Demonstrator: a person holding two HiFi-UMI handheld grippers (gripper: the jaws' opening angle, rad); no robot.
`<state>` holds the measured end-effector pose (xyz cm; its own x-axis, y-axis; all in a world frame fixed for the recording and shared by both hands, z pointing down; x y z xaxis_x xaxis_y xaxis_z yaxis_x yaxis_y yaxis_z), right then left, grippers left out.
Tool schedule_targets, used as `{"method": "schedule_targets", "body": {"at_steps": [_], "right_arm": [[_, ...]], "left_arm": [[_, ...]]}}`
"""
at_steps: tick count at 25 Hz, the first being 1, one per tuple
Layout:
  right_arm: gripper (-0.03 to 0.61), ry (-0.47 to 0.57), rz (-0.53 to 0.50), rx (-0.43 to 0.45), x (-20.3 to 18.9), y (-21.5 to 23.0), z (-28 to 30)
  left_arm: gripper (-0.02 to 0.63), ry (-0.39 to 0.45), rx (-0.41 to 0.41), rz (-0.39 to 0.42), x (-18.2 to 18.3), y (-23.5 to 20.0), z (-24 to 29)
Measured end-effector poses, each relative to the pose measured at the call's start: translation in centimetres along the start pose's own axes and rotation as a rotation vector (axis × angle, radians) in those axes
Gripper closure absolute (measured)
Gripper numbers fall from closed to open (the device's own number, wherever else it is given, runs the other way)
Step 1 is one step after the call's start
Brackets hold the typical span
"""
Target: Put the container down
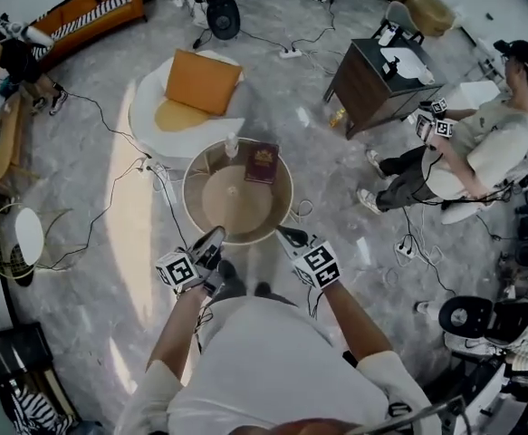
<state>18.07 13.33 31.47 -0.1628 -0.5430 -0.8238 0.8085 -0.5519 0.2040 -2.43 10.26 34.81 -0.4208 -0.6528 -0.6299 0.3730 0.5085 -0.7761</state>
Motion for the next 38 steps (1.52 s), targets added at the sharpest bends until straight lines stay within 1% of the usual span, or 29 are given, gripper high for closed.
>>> {"method": "schedule_targets", "body": {"at_steps": [5, 8, 12, 16, 19, 22, 27, 30, 35, 38], "right_arm": [[0.580, 0.029, 0.008, 0.016, -2.4, -0.8, -3.4], [0.580, 0.040, 0.019, 0.021, -3.4, -0.9, -5.4], [0.580, 0.052, 0.027, 0.028, -4.3, -1.0, -6.9], [0.580, 0.057, 0.039, 0.027, -4.6, -0.8, -7.7], [0.580, 0.068, 0.025, 0.028, -4.5, -1.4, -7.8], [0.580, 0.076, 0.001, 0.024, -4.2, -2.1, -7.9], [0.580, 0.096, -0.017, 0.024, -3.3, -3.4, -7.4], [0.580, 0.120, -0.034, 0.001, -2.4, -4.1, -7.1], [0.580, 0.184, -0.027, -0.038, -0.5, -5.1, -7.0], [0.580, 0.190, -0.041, -0.058, 0.0, -5.7, -6.7]], "left_arm": [[0.592, 0.007, 0.067, 0.046, -2.7, 2.6, -1.8], [0.592, 0.012, 0.123, 0.118, -3.5, 4.5, -3.1], [0.592, 0.007, 0.173, 0.206, -4.6, 7.0, -4.7], [0.592, -0.004, 0.212, 0.236, -5.9, 8.3, -5.9], [0.592, -0.007, 0.235, 0.263, -6.0, 8.6, -6.9], [0.592, -0.001, 0.252, 0.294, -5.6, 8.8, -7.9], [0.592, 0.007, 0.262, 0.344, -3.6, 8.6, -9.0], [0.592, 0.000, 0.267, 0.387, -2.4, 8.6, -9.6], [0.592, -0.036, 0.287, 0.476, -0.2, 7.7, -11.1], [0.592, -0.037, 0.287, 0.506, 1.0, 7.2, -12.1]]}}
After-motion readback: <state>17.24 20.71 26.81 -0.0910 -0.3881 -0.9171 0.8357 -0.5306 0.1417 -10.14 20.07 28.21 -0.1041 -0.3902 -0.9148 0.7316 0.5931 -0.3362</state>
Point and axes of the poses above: the fingertips, and each gripper's own axes: z forward along the fingers, y to its right, x out of its top, the point moved 5 cm from there along -z, backward along the fingers, and after that the axes turned 9 degrees about z, right-handed, at the moved point
